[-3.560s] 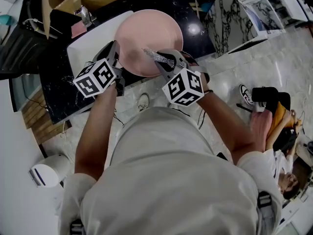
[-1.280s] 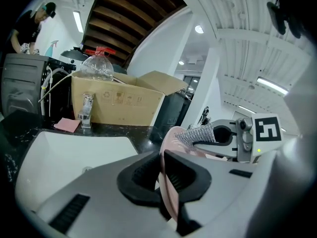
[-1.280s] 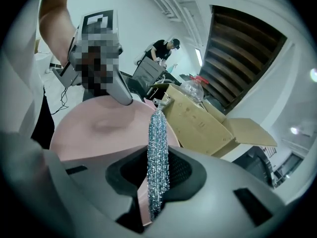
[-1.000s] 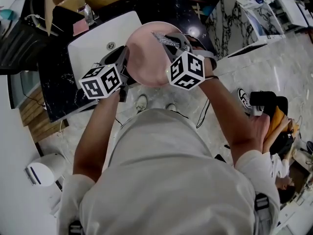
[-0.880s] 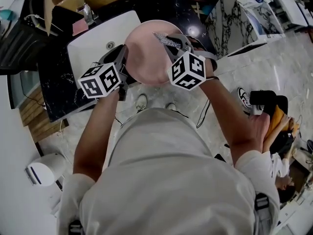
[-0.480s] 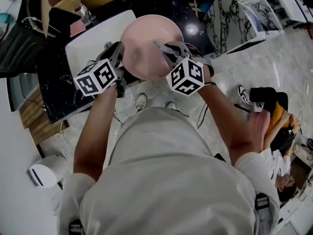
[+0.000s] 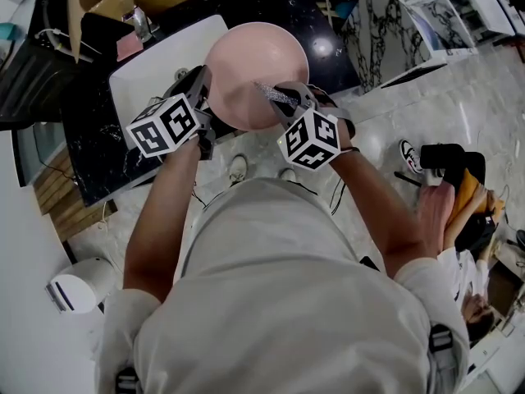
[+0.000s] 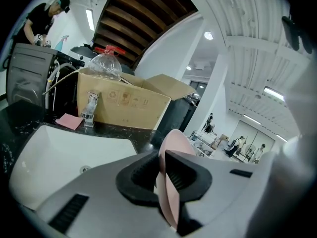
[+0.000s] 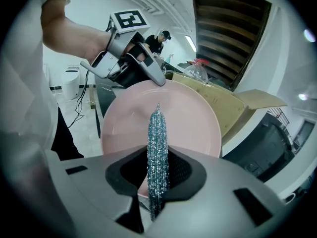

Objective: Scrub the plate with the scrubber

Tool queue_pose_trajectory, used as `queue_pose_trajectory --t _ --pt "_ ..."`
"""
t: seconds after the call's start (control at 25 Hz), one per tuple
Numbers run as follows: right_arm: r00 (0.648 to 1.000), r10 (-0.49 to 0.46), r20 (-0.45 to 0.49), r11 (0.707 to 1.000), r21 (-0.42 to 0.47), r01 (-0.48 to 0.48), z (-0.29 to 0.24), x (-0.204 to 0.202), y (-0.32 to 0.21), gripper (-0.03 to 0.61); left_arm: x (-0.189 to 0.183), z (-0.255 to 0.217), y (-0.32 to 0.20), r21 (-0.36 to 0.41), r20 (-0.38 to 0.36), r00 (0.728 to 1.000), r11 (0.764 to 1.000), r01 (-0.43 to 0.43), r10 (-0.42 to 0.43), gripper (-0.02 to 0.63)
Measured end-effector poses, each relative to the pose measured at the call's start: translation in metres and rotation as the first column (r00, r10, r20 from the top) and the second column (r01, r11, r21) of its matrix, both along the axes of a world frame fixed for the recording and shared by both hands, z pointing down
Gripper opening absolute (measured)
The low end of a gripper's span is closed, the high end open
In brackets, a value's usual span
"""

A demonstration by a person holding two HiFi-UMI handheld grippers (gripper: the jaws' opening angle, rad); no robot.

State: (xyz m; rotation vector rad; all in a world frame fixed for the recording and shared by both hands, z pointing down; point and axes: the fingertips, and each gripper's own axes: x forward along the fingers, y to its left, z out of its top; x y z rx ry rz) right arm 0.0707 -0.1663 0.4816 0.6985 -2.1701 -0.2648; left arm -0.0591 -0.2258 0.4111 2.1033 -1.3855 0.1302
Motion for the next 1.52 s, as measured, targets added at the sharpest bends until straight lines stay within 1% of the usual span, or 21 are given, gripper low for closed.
queue_pose_trajectory --t 0.24,0.36,0.52,0.64,0.76,0.92,1.08,1.28,1.52 --pt "0.998 -0.053 0.015 0.998 -0.015 0.053 0.005 -0.016 0.022 0.077 -0.003 0.0 -0.001 -0.001 0.001 1.0 1.0 0.009 -0.009 0.038" --pt "0.998 -0.054 0.036 0.999 -0.009 0.054 0.0 -0.017 0.023 0.077 -0.003 0.0 -0.001 -0.001 0.012 1.0 1.0 0.006 -0.006 0.038" --pt "0.996 0.005 0.089 1.0 0.023 -0.007 -0.023 -0.006 0.003 0.077 -0.004 0.002 0.002 -0.006 0.012 1.0 1.0 0.001 -0.001 0.034" --pt "0.995 0.063 0.083 0.994 0.079 -0.069 -0.038 0.007 -0.02 0.078 -0.003 0.003 0.004 -0.005 0.024 1.0 1.0 -0.005 0.006 0.031" --pt "0.99 0.11 0.084 0.987 0.112 -0.119 -0.05 0.016 -0.041 0.078 -0.002 0.002 0.006 -0.004 0.032 0.999 1.0 -0.012 0.012 0.029" --pt "0.982 0.154 0.107 0.978 0.124 -0.167 -0.063 0.02 -0.062 0.077 0.0 0.002 0.009 -0.006 0.044 0.999 1.0 -0.02 0.02 0.029" --pt "0.979 0.178 0.102 0.974 0.123 -0.191 -0.065 0.019 -0.074 0.077 0.001 0.002 0.014 -0.008 0.055 0.998 1.0 -0.023 0.023 0.031" --pt "0.983 0.166 0.074 0.977 0.126 -0.174 -0.059 0.01 -0.078 0.078 0.009 0.003 0.019 -0.013 0.049 0.998 0.999 -0.045 0.046 0.034" --pt "0.996 0.087 0.036 0.983 0.159 -0.091 -0.06 -0.013 -0.068 0.077 0.015 0.005 0.022 -0.02 0.04 0.997 0.998 -0.059 0.059 0.034"
